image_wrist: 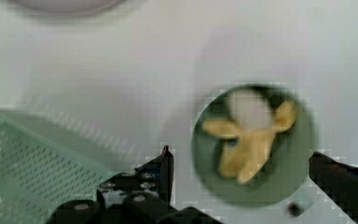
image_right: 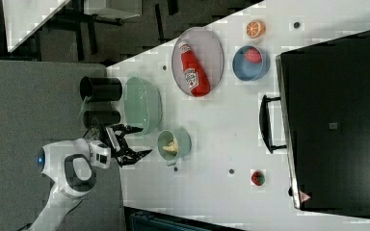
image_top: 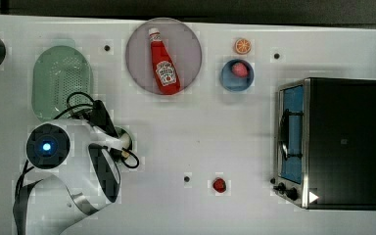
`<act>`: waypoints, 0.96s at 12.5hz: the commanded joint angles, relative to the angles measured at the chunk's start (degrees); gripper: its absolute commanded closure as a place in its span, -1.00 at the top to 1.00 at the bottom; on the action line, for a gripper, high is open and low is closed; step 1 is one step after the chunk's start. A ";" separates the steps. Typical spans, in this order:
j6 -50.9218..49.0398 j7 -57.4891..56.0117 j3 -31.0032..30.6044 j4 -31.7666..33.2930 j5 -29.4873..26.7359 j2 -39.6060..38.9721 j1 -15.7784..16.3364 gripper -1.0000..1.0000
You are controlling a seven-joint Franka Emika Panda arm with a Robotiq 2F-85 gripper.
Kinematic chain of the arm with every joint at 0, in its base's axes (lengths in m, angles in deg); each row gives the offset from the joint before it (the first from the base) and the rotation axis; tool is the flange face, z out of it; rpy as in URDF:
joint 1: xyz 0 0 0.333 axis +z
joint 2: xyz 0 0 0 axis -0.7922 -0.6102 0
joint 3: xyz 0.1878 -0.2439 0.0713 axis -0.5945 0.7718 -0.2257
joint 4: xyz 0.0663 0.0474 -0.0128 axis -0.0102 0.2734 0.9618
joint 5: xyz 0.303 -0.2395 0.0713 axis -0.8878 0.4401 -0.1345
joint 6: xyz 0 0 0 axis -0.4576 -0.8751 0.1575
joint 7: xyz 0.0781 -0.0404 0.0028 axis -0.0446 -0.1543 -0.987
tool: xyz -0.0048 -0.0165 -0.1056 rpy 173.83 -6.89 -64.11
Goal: Pick Banana and place it in mug.
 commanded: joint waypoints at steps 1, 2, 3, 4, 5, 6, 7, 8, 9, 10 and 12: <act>-10.74 -7.79 5.47 -3.42 -0.42 9.53 -0.65 1.00; -15.34 -12.12 7.59 -4.86 -0.43 11.82 -0.94 1.00; -18.60 -16.29 9.98 -6.45 -0.43 13.80 -1.27 1.00; -20.94 -20.68 12.58 -8.13 -0.43 15.30 -1.55 1.00; -23.21 -25.07 15.25 -9.85 -0.43 16.35 -1.76 1.00; -25.35 -29.42 17.91 -11.63 -0.43 17.07 -1.88 1.00; -27.21 -33.04 20.35 -13.39 -0.43 17.50 -1.93 1.00; -28.96 -36.00 22.62 -15.18 -0.43 17.75 -1.96 1.00; -30.68 -38.43 24.58 -17.15 -0.43 17.76 -1.98 1.00; -33.06 -40.98 26.27 -18.80 -0.43 17.76 -1.98 1.00; -38.56 -45.51 28.20 -21.23 -0.44 17.78 -1.98 1.00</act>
